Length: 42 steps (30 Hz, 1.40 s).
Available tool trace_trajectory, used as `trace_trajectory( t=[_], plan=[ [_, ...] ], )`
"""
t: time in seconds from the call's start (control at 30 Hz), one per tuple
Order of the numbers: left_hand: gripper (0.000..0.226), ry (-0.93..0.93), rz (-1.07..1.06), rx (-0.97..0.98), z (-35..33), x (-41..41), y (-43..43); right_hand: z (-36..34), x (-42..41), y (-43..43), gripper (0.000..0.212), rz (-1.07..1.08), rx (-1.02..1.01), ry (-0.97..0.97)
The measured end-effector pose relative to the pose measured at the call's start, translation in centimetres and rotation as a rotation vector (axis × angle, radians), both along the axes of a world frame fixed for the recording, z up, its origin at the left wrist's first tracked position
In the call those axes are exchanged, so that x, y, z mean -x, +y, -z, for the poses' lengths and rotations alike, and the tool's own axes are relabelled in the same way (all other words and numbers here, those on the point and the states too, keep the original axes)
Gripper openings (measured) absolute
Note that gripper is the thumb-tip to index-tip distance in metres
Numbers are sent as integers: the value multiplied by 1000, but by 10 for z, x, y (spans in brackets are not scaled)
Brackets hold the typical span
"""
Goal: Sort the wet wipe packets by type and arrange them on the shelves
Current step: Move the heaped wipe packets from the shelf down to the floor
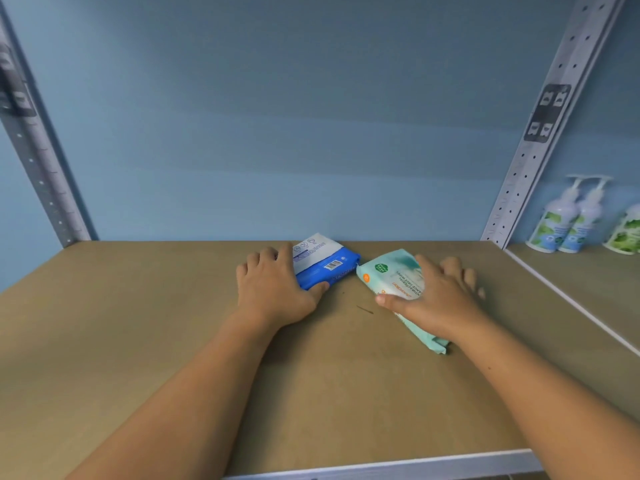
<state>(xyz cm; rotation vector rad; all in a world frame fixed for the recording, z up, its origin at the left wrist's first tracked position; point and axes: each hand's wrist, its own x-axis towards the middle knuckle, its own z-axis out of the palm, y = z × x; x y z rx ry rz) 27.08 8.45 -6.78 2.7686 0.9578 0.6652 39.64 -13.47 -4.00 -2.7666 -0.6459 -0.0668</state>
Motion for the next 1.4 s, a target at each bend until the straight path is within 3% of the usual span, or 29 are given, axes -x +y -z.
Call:
trace_trajectory(
  t=[0.1,0.27,0.43,0.57,0.8,1.0,1.1,1.17,1.3,1.4],
  plan=[
    [91,81,-47,26,-3,6,-3,-1,3,0,114,50,86,38],
    [87,154,-74,56,-13,27,-17,-7,30,-6,91,68,126,53],
    [83,169,-44,80,-26,78,-41,-22,81,-32,107,12,70,38],
    [78,90,-16,112,-26,145,-71,-31,141,-58,99,-45,-1,-2],
    [80,-78,26,225,-21,279,-133,-30,255,-126,101,-93,-258,189],
    [69,-109,22,366,48,365,-177,29,315,-169,95,-68,-221,345],
    [64,-32,-38,436,99,389,-196,68,326,-178,95,-21,-77,396],
    [72,77,-81,495,131,398,-204,94,327,-179,96,9,2,451],
    [89,335,-98,466,181,400,-214,142,324,-180,95,60,116,547],
    [89,423,-76,453,203,390,-222,175,323,-180,97,82,224,581]
  ],
)
